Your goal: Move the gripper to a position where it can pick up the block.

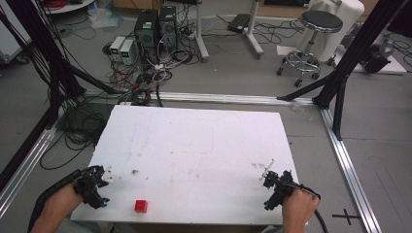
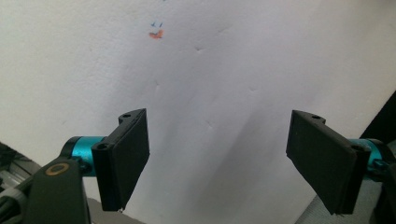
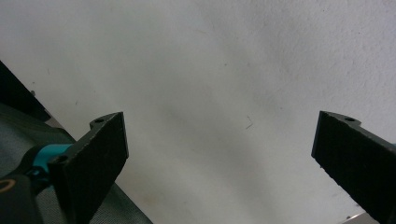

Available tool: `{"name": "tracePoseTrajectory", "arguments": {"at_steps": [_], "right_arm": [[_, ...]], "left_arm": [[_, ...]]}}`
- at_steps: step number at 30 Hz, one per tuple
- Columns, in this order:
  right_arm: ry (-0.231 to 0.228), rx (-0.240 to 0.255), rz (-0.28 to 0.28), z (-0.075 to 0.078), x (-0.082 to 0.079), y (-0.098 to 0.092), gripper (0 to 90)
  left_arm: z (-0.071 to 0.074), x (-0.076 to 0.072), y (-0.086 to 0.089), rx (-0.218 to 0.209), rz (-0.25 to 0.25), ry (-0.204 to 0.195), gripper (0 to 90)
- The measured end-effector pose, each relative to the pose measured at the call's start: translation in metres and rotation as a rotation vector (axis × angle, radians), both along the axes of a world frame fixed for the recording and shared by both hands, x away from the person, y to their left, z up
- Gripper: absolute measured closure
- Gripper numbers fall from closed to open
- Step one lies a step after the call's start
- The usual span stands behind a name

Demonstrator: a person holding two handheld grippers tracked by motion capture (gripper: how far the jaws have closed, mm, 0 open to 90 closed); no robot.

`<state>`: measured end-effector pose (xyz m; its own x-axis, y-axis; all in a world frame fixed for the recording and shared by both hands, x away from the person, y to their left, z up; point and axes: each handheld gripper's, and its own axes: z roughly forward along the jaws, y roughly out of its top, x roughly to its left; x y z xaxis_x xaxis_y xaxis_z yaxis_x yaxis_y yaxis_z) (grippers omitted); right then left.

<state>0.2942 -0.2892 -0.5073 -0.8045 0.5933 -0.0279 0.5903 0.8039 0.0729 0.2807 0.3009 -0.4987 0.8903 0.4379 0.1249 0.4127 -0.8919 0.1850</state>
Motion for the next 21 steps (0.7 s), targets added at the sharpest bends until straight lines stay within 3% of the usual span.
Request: {"name": "tracePoseTrajectory", "arguments": {"at_steps": [5, 12, 21], "right_arm": [[0.005, -0.002, 0.0, 0.0, 0.001, 0.001, 2.9], [0.002, 0.006, -0.004, 0.0, 0.0, 0.001, 2.9], [-0.004, 0.016, 0.0, 0.0, 0.0, 0.0, 2.9]], "left_arm": [[0.005, 0.0, -0.005, 0.002, -0.065, -0.019, 21.6], [0.012, 0.002, -0.018, 0.002, -0.114, -0.011, 21.6], [0.022, 0.001, -0.042, 0.013, -0.216, -0.002, 21.6]]}}
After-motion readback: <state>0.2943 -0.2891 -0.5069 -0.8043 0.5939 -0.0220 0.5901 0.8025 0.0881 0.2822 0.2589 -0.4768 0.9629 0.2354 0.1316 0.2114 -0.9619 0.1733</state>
